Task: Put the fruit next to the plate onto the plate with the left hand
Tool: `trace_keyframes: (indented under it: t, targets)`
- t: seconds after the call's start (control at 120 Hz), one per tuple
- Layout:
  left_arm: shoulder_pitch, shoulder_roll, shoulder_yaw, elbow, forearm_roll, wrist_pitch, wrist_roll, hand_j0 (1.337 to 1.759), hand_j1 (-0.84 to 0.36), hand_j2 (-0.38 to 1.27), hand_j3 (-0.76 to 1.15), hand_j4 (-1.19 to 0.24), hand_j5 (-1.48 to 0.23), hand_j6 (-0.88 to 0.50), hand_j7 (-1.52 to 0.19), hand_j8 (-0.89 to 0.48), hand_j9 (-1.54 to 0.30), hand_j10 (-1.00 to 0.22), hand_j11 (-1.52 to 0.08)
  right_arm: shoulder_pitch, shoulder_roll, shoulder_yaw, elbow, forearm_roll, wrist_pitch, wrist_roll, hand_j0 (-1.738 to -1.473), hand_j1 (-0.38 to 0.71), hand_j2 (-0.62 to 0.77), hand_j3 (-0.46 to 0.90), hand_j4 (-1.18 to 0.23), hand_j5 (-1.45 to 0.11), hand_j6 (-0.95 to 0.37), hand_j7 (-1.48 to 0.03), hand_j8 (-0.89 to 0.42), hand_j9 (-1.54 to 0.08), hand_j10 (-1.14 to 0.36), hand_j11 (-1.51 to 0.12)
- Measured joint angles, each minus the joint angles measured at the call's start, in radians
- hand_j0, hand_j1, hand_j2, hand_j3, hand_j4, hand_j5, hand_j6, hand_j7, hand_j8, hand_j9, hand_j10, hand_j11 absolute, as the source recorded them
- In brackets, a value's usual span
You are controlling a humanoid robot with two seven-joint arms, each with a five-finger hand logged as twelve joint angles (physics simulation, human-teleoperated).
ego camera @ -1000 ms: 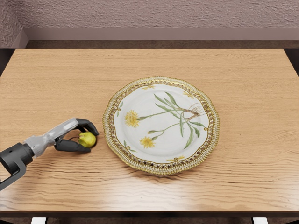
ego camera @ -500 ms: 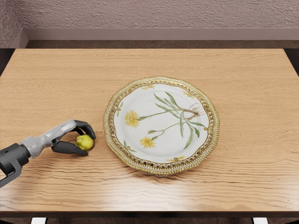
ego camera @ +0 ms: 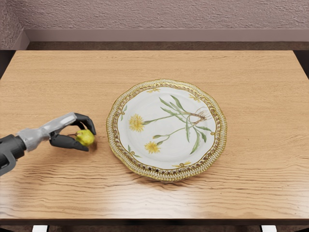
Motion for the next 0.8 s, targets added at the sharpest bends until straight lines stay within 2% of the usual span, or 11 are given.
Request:
trace_keyframes:
  t: [0.242, 0.492, 0.8]
  targets:
    - [-0.058, 0.025, -0.027, -0.008, -0.044, -0.118, 0.002, 1.653, -0.3, 0.3, 0.0, -0.66, -0.96, -0.53, -0.95, -0.42, -0.94, -0.61, -0.91, 0.001, 0.0, 0.002, 0.0, 0.0, 0.0, 0.0, -1.658, -0.31, -0.01, 0.0, -0.03, -0.04, -0.03, -0.04, -0.03, -0.04, -0.03, -0.04]
    - [-0.177, 0.028, -0.051, -0.009, -0.146, -0.271, 0.006, 1.654, -0.33, 0.38, 0.0, -0.67, -1.0, -0.53, -0.98, -0.42, -0.95, -0.6, -0.94, 0.0, 0.0, 0.002, 0.0, 0.0, 0.0, 0.0, -1.658, -0.31, -0.01, 0.0, -0.03, -0.04, -0.03, -0.04, -0.03, -0.04, -0.03, -0.04]
    - [-0.307, -0.042, -0.05, -0.008, -0.252, -0.378, 0.074, 1.655, -0.35, 0.41, 0.0, -0.7, -1.04, -0.55, -1.0, -0.43, -0.98, -0.6, -0.97, -0.001, 0.0, 0.0, 0.0, 0.0, 0.0, 0.0, -1.658, -0.31, -0.01, 0.0, -0.03, -0.04, -0.03, -0.04, -0.03, -0.04, -0.03, -0.04]
